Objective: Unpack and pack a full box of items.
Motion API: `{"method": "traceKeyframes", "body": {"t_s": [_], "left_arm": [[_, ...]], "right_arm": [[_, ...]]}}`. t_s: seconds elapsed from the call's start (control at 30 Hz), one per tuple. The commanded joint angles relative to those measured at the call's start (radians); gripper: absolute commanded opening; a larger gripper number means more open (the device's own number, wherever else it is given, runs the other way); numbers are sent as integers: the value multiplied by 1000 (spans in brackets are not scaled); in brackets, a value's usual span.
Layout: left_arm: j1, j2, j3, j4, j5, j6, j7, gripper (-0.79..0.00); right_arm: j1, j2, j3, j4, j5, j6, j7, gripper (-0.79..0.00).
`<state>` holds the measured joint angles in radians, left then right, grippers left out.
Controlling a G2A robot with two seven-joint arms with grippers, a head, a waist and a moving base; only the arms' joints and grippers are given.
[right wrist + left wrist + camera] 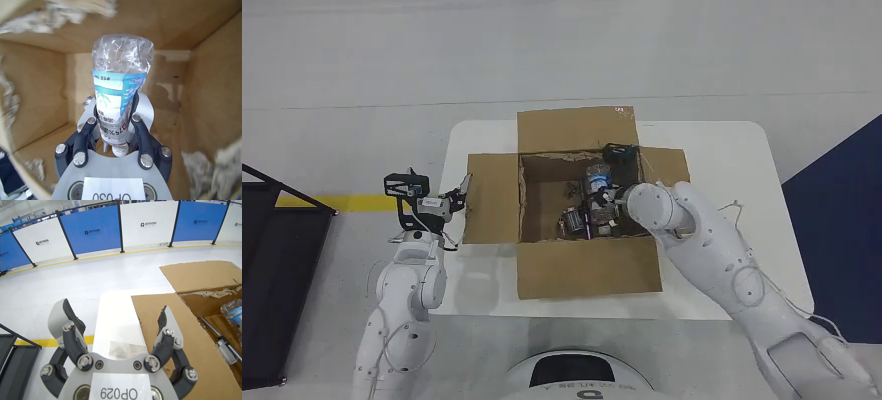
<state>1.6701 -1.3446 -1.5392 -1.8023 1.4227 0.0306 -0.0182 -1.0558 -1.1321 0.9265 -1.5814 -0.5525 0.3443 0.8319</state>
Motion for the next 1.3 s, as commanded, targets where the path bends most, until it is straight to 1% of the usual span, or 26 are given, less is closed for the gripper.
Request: {"method": "traceKeyframes", "body": {"t_s": [0.0,0.07,0.17,0.23,0.33,0.43,0.53,0.57,0.7,0.77,0.8,0.87,0.97,1.0,1.07,1.17,1.27], "left_arm": [[0,0,0,0,0,0,0,0],[0,0,0,0,0,0,0,0],[0,0,0,0,0,0,0,0],[0,0,0,0,0,0,0,0],[0,0,0,0,0,0,0,0],[0,0,0,0,0,0,0,0],[0,0,0,0,0,0,0,0],[0,0,0,0,0,0,0,0],[0,0,0,0,0,0,0,0],[0,0,0,0,0,0,0,0],[0,0,0,0,0,0,0,0],[0,0,0,0,0,0,0,0],[0,0,0,0,0,0,0,0],[0,0,0,0,0,0,0,0],[0,0,0,0,0,0,0,0],[0,0,0,0,0,0,0,0],[0,0,0,0,0,0,0,0]], "right_arm": [[-79,23,87,-93,38,-130,-11,-785],[-165,41,176,-167,91,-248,-61,-785],[-284,62,304,-237,185,-462,-162,-785],[-352,74,384,-266,242,-573,-194,-785],[-441,88,502,-285,349,-711,-207,-785],[-529,102,630,-286,452,-823,-199,-785],[-614,115,738,-266,575,-932,-125,-785],[-634,119,773,-241,637,-967,-101,-785],[-677,132,876,-105,872,-1035,-2,-785],[-690,139,909,-33,979,-1050,77,-785],[-692,144,922,0,1024,-1035,131,-785],[-679,150,953,86,1102,-984,165,-785],[-638,156,962,203,1158,-894,209,-785],[-621,159,959,248,1154,-857,224,-785],[-574,165,951,321,1142,-823,273,-785],[-482,176,929,469,1095,-717,330,-785],[-381,185,893,593,1006,-634,322,-785]]}}
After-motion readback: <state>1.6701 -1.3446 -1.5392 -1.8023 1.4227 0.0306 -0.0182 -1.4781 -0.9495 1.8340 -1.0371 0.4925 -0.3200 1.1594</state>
